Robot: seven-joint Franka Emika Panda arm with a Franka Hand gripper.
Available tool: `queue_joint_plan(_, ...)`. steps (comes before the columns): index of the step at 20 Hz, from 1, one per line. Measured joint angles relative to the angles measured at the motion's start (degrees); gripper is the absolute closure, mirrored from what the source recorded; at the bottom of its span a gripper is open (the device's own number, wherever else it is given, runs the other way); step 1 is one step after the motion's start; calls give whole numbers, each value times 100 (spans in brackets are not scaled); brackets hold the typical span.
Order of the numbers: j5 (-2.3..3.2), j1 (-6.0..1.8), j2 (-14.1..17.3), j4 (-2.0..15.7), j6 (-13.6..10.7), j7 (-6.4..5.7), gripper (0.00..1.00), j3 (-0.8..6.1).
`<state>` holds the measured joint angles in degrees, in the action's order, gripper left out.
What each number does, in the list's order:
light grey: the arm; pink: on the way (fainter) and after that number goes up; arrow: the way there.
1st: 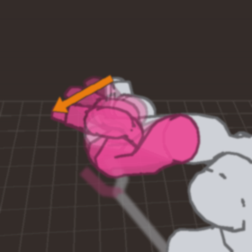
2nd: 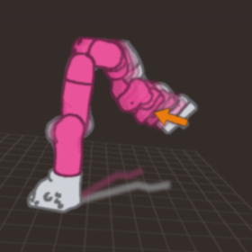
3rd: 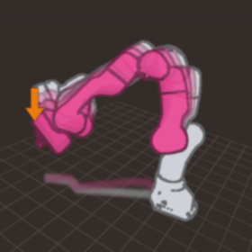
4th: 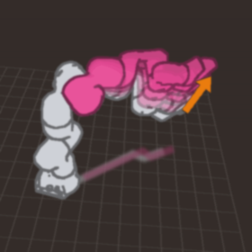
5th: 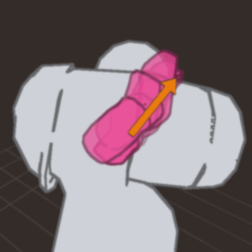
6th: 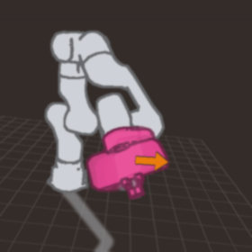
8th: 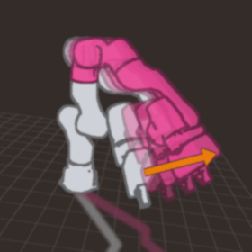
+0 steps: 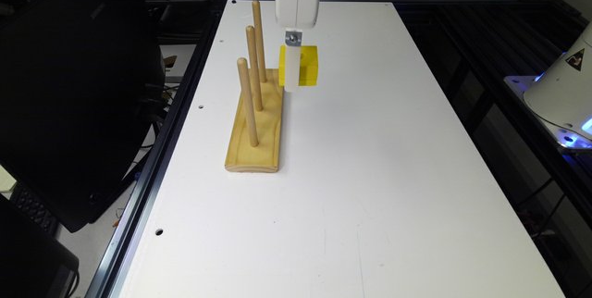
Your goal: Pick up yellow block.
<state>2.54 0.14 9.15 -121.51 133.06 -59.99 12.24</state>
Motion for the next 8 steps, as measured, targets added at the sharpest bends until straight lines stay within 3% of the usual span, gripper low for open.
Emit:
queue_joint_plan(3,-14,0,-88,26,-90,5,100,0)
queue_joint_plan(8,-89,-1,-270,51,-296,46,100,0)
